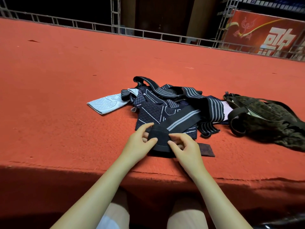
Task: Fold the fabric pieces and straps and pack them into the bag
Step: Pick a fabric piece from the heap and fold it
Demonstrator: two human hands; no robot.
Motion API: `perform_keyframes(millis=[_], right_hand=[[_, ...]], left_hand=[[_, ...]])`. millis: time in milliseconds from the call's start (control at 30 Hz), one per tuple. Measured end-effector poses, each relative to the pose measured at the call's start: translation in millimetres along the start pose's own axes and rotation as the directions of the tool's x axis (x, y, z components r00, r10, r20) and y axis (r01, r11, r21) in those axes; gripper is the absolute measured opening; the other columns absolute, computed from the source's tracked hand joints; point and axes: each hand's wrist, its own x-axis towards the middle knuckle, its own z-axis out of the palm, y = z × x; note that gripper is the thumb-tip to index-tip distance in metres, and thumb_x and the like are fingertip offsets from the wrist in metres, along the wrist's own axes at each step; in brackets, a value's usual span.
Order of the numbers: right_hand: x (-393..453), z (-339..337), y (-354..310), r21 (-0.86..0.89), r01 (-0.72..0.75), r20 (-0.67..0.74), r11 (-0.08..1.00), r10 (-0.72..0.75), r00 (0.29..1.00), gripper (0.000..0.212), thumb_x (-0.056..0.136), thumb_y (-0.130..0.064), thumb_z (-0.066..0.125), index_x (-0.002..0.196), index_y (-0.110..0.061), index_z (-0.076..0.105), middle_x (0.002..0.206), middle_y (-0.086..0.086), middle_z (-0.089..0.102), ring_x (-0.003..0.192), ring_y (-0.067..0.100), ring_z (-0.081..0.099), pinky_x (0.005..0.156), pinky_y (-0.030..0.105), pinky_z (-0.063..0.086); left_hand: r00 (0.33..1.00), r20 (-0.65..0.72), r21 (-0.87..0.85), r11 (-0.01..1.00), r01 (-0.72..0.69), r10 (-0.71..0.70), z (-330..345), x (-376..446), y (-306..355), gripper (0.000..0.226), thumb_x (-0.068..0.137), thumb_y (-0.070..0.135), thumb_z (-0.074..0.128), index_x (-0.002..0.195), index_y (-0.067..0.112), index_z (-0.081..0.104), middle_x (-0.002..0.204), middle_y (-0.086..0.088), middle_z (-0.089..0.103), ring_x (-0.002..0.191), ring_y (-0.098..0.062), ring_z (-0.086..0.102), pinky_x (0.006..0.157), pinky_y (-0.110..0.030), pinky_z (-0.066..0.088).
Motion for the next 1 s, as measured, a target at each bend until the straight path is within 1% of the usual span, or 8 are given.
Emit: perform_keyframes(millis=[67,167,300,367,500,667,867,1000], right_hand=[[-1,2,-1,0.027,0.028,0.077,0.999,-0.03,0.997,0.031,0.084,-0.002,0.066,0.108,-0.02,0.066,0.1,-0.001,0.065,0.084,0.002,0.061,0.071,0.01,0.047],[-3,6,0,0.001,0.076,0.189,0.997,-0.075,0.979,0.044,0.084,-0.002,0.065,0.121,-0.026,0.061,0.105,-0.006,0.065,0.095,-0.002,0.061,0.079,0.009,0.046],[-4,7,-1,-0.021,0.206,0.225,0.978,-0.196,0.954,0.04,0.086,-0.007,0.065,0.125,-0.018,0.061,0.107,-0.007,0.06,0.098,-0.001,0.059,0.081,0.009,0.047],[-1,7,-2,0.02,0.168,0.211,0.986,-0.169,0.963,0.031,0.086,-0.01,0.067,0.116,-0.016,0.066,0.105,-0.007,0.061,0.095,0.001,0.061,0.082,0.015,0.049],[10,14,-5,0.132,-0.076,0.132,0.988,0.058,0.99,0.017,0.082,-0.015,0.072,0.095,-0.026,0.068,0.089,-0.007,0.069,0.083,0.006,0.065,0.079,0.031,0.054],[9,15,-5,0.118,-0.054,0.055,0.992,0.048,0.997,0.031,0.083,-0.003,0.067,0.102,-0.027,0.063,0.098,-0.002,0.065,0.08,0.003,0.062,0.072,0.018,0.05],[4,5,-5,0.202,-0.114,0.005,0.973,0.115,0.993,0.022,0.095,-0.013,0.051,0.103,-0.029,0.063,0.087,-0.011,0.067,0.077,-0.001,0.062,0.08,0.029,0.053],[8,-9,-6,0.061,-0.106,0.039,0.993,0.103,0.994,0.01,0.091,-0.026,0.061,0.1,-0.029,0.063,0.092,-0.015,0.065,0.084,-0.004,0.059,0.077,0.008,0.043]], left_hand=[[0.997,-0.074,-0.193,0.981,-0.002,-0.013,-2,-2,5,0.045,0.084,0.001,0.063,0.122,0.024,0.053,0.084,0.003,0.065,0.063,0.005,0.059,0.064,-0.01,0.046],[0.982,-0.186,-0.342,0.939,-0.034,-0.033,-5,-5,7,0.038,0.084,-0.003,0.063,0.114,0.019,0.056,0.081,-0.001,0.064,0.064,-0.001,0.061,0.063,-0.012,0.047],[0.957,-0.291,-0.318,0.944,-0.084,-0.013,-6,-7,6,0.031,0.083,-0.002,0.064,0.105,0.019,0.058,0.085,0.0,0.063,0.067,0.003,0.059,0.064,-0.013,0.048],[0.952,-0.306,-0.271,0.958,-0.093,0.006,-6,-8,5,0.031,0.082,0.001,0.065,0.105,0.021,0.059,0.088,0.001,0.064,0.068,0.005,0.058,0.065,-0.013,0.048],[0.96,-0.277,-0.184,0.977,-0.108,0.054,-4,-8,5,0.025,0.084,0.018,0.066,0.102,0.033,0.061,0.092,0.007,0.063,0.079,-0.001,0.058,0.072,-0.014,0.047],[0.982,-0.15,-0.231,0.962,-0.148,0.115,-4,-9,9,0.028,0.095,0.007,0.048,0.101,0.028,0.065,0.077,0.014,0.062,0.068,0.003,0.054,0.067,-0.014,0.043],[0.961,0.026,0.047,0.96,-0.278,0.277,2,-9,8,0.034,0.083,0.028,0.054,0.116,0.035,0.06,0.101,0.007,0.057,0.096,0.001,0.055,0.075,-0.01,0.042],[0.947,0.118,0.181,0.932,-0.315,0.298,5,-4,3,0.042,0.082,0.043,0.052,0.124,0.036,0.057,0.106,0.014,0.054,0.106,-0.002,0.051,0.087,-0.022,0.044]])
